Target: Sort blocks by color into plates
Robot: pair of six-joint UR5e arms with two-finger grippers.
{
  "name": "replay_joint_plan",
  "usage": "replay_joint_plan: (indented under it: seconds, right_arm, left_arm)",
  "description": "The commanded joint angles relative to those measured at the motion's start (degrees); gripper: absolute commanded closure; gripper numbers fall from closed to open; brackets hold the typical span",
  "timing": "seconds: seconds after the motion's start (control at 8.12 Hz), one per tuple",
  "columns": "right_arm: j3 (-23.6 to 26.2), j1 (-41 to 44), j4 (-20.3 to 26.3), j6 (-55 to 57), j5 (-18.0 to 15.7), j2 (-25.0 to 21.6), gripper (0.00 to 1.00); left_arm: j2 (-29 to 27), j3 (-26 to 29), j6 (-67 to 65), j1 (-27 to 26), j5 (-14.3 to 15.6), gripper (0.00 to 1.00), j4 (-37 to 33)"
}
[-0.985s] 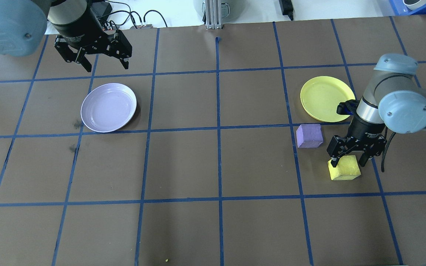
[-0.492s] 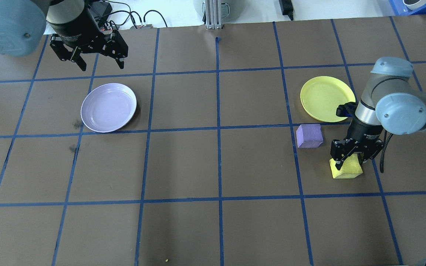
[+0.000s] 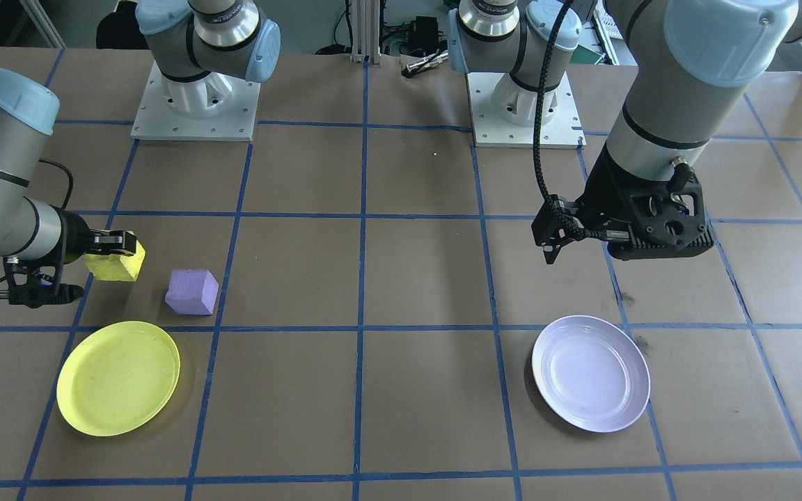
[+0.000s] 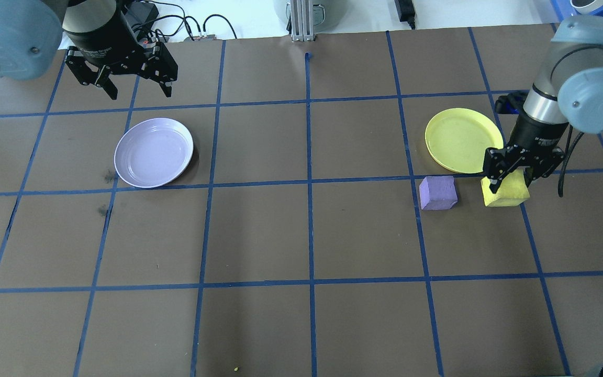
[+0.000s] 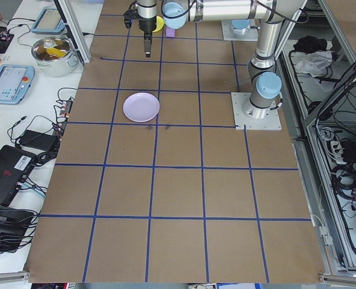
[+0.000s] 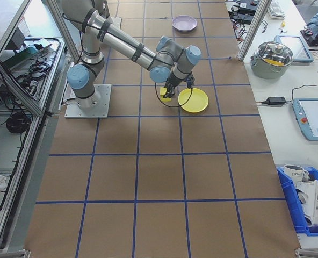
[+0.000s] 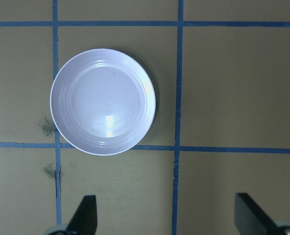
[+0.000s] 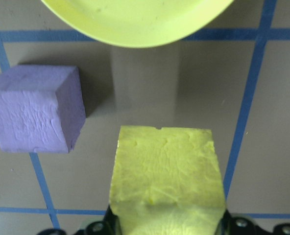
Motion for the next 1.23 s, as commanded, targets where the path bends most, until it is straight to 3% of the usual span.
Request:
replay_joint_plan:
  seconds: [0.0, 0.25, 0.37, 0.62, 0.98, 1.11]
  right_arm:
    - [-12.23, 1.89, 1.6, 1.48, 4.36, 7.27, 0.62]
    - [-20.41, 4.18, 1.16, 2.02, 4.75, 14.91, 0.6]
    - [-21.49, 4.28, 0.03, 1.93, 5.35, 17.65, 0.59]
    - [-21.59, 4.28, -2.18, 2.01, 4.57, 18.55, 0.54]
    - [-20.71, 4.28, -2.18, 1.4, 5.36, 18.2, 0.0]
    - [-20.79, 4.28, -2.09, 1.49, 4.92, 17.68, 0.0]
  left_arm:
    - [-0.44, 0.35, -0.02, 0.0, 0.06, 0.0, 0.0]
    - [-0.18, 0.27, -0.02, 0.0, -0.03, 0.0, 0.0]
    - [-0.27, 0.27, -0.02, 0.0, -0.02, 0.0, 0.0]
    - [-0.44, 0.36, -0.02, 0.17, -0.11, 0.0, 0.0]
    - [-0.44, 0.45, -0.02, 0.53, -0.11, 0.0, 0.0]
    - [-0.44, 0.36, -0.02, 0.53, -0.11, 0.0, 0.0]
